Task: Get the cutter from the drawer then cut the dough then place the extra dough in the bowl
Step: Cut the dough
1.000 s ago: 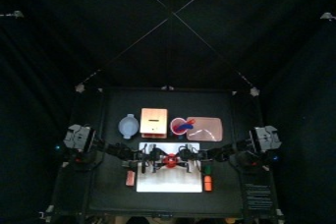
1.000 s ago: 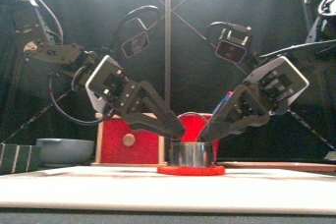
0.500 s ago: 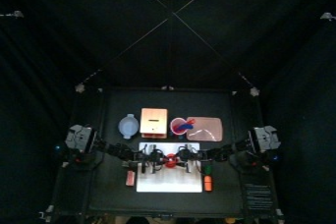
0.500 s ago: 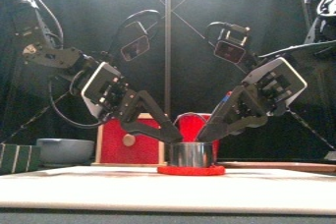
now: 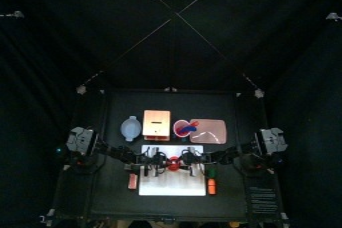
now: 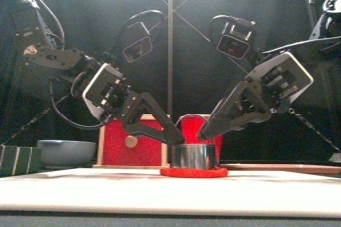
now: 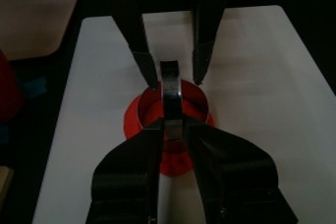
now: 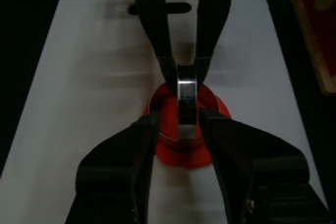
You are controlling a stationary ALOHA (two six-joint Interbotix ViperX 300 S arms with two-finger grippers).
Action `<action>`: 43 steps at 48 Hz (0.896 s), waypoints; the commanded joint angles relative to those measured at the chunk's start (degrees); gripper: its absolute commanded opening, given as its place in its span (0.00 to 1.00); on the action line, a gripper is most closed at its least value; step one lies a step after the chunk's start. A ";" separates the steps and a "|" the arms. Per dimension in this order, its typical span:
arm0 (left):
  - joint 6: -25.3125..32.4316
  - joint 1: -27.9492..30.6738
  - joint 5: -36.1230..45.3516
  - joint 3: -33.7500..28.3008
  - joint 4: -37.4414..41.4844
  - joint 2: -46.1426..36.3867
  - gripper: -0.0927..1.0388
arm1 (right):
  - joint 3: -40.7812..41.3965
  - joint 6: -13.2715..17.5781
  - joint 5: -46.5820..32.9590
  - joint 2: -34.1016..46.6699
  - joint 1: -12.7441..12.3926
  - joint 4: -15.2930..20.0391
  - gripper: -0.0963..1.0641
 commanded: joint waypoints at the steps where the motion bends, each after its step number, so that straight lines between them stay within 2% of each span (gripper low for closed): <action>1: -0.09 0.09 -0.09 -0.79 0.09 -0.26 0.65 | -0.97 0.09 0.26 -0.35 -0.09 0.18 0.72; 7: 0.00 0.26 -0.09 -0.70 0.09 -0.26 0.64 | -1.23 0.18 0.26 0.79 -0.18 0.26 0.67; 20: -0.09 0.18 0.00 -0.79 0.09 0.53 0.64 | -0.79 0.09 0.53 1.32 -0.18 0.00 0.45; 31: -0.70 -0.09 1.41 -1.32 -0.26 3.78 0.63 | 0.18 0.44 1.85 3.16 -0.09 0.35 0.43; 43: -0.88 -1.49 4.13 -1.85 -3.78 8.17 0.52 | -0.53 0.53 1.85 7.12 0.18 1.93 0.43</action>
